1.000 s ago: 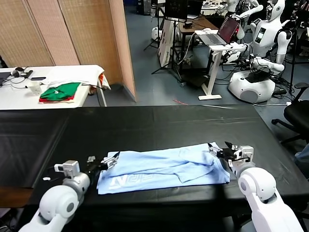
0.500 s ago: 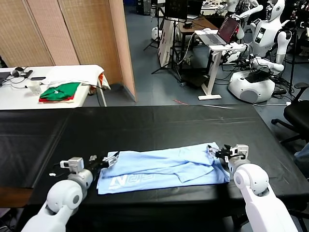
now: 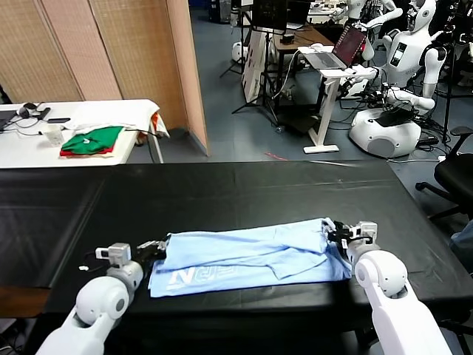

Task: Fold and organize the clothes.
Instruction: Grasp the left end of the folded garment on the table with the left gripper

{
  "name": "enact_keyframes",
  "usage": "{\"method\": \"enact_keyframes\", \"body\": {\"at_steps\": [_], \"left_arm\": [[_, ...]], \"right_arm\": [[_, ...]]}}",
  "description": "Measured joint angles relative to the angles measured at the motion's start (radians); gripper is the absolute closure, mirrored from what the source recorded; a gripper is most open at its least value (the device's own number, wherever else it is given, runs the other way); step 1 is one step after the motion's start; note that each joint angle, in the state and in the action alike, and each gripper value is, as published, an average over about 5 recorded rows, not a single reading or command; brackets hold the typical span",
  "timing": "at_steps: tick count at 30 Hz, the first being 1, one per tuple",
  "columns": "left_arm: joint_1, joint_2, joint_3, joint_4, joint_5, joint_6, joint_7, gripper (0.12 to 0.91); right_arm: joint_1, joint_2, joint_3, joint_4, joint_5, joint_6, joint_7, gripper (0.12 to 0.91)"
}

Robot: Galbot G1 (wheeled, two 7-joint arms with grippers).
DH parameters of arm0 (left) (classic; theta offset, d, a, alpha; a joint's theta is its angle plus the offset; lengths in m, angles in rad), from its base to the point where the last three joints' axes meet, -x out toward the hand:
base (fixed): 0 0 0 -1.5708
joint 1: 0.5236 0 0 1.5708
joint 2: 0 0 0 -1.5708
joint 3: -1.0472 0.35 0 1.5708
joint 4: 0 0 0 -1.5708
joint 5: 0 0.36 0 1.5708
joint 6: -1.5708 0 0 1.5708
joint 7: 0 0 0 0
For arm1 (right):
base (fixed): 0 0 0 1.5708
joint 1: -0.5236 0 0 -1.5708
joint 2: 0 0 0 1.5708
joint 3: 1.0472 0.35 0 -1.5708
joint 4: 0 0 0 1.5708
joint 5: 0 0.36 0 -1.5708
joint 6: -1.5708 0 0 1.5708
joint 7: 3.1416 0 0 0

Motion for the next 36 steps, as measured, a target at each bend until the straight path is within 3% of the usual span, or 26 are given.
{"method": "enact_keyframes", "body": {"at_steps": [6, 10, 13, 17, 21, 24, 28, 29, 36], "left_arm": [[-0.029, 0.003, 0.022, 0.018, 0.098, -0.035, 0.012, 0.885], [-0.058, 0.008, 0.04, 0.038, 0.113, -0.04, 0.016, 0.885], [-0.07, 0.008, 0.045, 0.047, 0.113, -0.042, 0.022, 0.885], [-0.063, 0.003, 0.035, 0.039, 0.129, -0.056, 0.03, 0.842], [-0.038, -0.001, 0.009, 0.019, 0.151, -0.067, 0.029, 0.634], [-0.011, -0.009, -0.016, -0.003, 0.154, -0.066, 0.022, 0.483], [0.04, -0.03, -0.058, -0.046, 0.129, -0.057, 0.003, 0.208], [0.055, -0.037, -0.07, -0.06, 0.122, -0.056, -0.003, 0.173], [0.171, -0.127, -0.132, -0.128, 0.135, -0.063, -0.01, 0.124]], "right_arm": [[-0.03, 0.038, 0.015, 0.025, -0.046, 0.027, 0.049, 0.884], [-0.044, 0.058, 0.02, 0.034, -0.049, 0.026, 0.024, 0.88], [-0.053, 0.056, 0.026, 0.043, -0.048, 0.028, -0.023, 0.802], [-0.074, 0.043, 0.042, 0.068, -0.048, 0.046, -0.077, 0.557], [-0.108, 0.036, 0.068, 0.118, -0.044, 0.059, -0.102, 0.311], [-0.15, 0.035, 0.095, 0.174, -0.041, 0.066, -0.113, 0.17], [-0.215, 0.031, 0.133, 0.247, -0.033, 0.071, -0.119, 0.123], [-0.231, 0.03, 0.142, 0.262, -0.028, 0.072, -0.119, 0.12], [-0.318, 0.024, 0.198, 0.332, -0.005, 0.078, -0.118, 0.118]]}}
